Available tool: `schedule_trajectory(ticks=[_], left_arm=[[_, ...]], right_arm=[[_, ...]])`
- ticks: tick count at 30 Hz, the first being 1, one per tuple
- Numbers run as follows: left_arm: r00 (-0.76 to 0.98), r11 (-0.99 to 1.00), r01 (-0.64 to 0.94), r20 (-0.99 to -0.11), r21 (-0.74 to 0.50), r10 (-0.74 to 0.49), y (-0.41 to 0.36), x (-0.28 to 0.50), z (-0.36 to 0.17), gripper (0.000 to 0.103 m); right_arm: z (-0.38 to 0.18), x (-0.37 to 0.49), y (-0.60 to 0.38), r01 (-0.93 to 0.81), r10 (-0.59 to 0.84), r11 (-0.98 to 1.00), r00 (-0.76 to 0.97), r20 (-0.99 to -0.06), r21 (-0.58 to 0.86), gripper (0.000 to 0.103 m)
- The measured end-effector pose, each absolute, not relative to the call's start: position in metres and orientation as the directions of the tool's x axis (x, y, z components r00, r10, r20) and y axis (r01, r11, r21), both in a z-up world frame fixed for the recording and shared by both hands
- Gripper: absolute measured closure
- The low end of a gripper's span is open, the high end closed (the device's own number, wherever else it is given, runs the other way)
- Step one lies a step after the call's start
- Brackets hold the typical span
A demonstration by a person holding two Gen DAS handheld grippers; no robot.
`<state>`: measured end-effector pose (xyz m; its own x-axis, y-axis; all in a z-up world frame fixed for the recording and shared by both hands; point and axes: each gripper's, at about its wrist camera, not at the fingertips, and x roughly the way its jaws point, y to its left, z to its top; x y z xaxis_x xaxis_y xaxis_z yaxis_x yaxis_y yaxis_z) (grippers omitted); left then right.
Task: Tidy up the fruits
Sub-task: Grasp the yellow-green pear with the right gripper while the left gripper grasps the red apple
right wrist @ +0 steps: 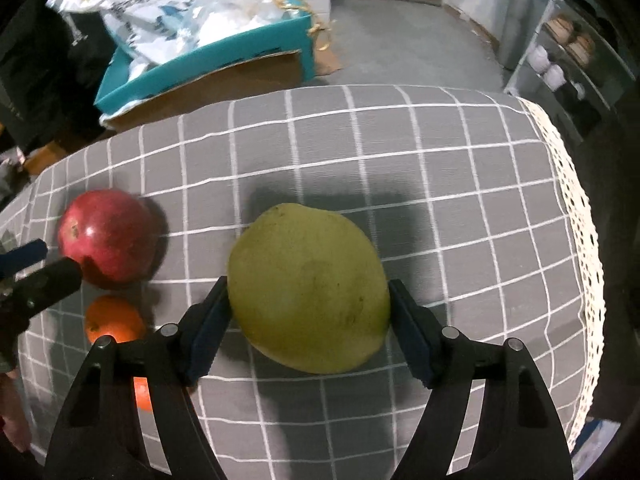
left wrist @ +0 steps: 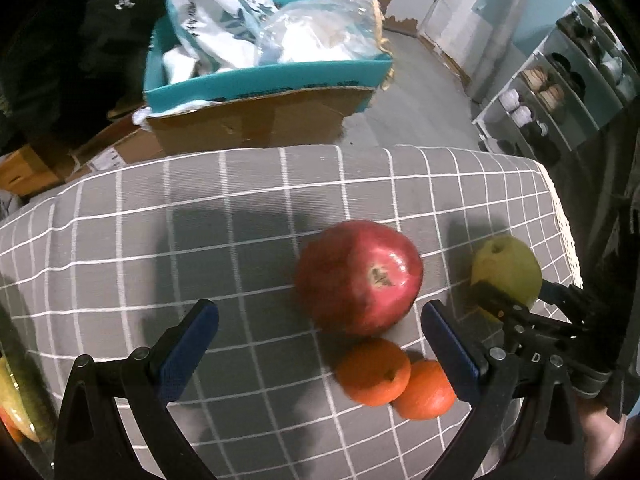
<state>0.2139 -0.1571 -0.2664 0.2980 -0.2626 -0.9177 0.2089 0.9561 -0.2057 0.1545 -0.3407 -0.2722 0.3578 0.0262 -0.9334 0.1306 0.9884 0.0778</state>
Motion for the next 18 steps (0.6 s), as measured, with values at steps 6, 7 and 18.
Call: schedule_trajectory(ticks=[6,7,18], left_arm=[[0.278,0.955,0.217,-0.925,-0.201,-0.259,-0.17,0.223,-0.275,0.001],[0.275,0.955,0.217,-0.925,-0.204,-0.26,-0.171,0.224,-0.276,0.001],[0.231,0.933,0.221,-0.914,-0.284,-0.333,-0.173,0.23,-0.285,0.027]], right_arm=[[-0.272,0.154,-0.348,0.164,0.022,0.982,0.372,-0.928,0.089,0.027],[-0.272,0.155,-0.348,0.166,0.025,0.982,0.373,-0.928,0.093,0.027],[-0.273,0.153,-0.344,0.158,0.036,0.982,0.376,-0.926,0.102,0.027]])
